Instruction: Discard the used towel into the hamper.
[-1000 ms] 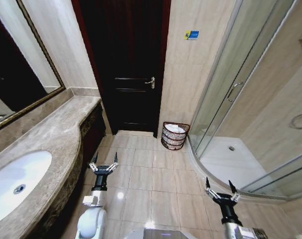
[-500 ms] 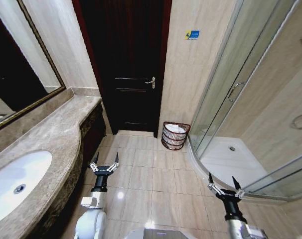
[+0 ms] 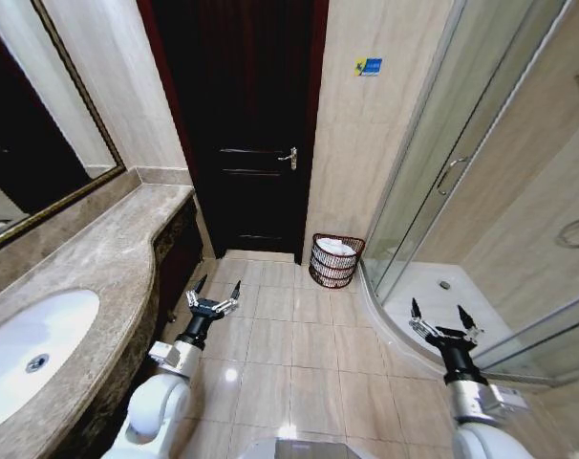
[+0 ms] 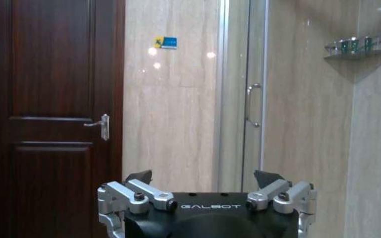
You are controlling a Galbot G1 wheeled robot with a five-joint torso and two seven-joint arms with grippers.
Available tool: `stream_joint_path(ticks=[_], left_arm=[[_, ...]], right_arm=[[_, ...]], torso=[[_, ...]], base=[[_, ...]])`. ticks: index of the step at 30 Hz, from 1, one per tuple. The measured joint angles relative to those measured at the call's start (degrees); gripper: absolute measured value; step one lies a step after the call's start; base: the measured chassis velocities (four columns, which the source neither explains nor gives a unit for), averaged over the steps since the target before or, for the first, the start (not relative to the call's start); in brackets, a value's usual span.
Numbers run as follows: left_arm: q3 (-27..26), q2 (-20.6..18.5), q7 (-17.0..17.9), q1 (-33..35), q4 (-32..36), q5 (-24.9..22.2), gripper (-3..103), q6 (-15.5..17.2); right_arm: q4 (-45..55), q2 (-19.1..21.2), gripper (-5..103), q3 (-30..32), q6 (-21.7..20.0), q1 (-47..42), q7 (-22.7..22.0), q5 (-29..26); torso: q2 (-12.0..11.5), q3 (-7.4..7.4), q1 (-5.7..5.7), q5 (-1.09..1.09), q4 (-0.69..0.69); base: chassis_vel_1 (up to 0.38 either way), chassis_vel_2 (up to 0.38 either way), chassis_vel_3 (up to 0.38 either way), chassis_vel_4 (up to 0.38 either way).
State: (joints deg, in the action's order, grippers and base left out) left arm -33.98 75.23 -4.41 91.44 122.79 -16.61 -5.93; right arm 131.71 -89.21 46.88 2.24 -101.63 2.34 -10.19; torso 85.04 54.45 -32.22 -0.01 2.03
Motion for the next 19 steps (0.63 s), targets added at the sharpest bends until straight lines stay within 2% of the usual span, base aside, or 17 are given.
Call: stream_joint_path(ticks=[1, 4, 19], left_arm=[[0.59, 0.45, 1.41, -0.09, -0.02, 0.99, 100, 0.23], [0.78, 0.63, 1.88, -0.13, -0.02, 1.38, 100, 0.3], [0.74, 0.88, 1.93, -0.11, -0.09, 1.6, 100, 0.19]], right_arm=[[0.19, -0.4, 100, -0.81, -0.22, -0.19, -0.53, 1.18], [0.24, -0.51, 100, -1.11, -0.34, -0.29, -0.82, 1.71], [0.22, -0.49, 100, -1.21, -0.32, -0.42, -0.98, 1.85]], torso=[[0.0, 0.0, 0.0, -0.01, 0.0], [0.0, 0.0, 0.0, 0.0, 0.0], [0.0, 0.0, 0.0, 0.01, 0.0]], base=[[0.0, 0.0, 0.0, 0.0], [0.0, 0.0, 0.0, 0.0], [0.0, 0.0, 0.0, 0.0]])
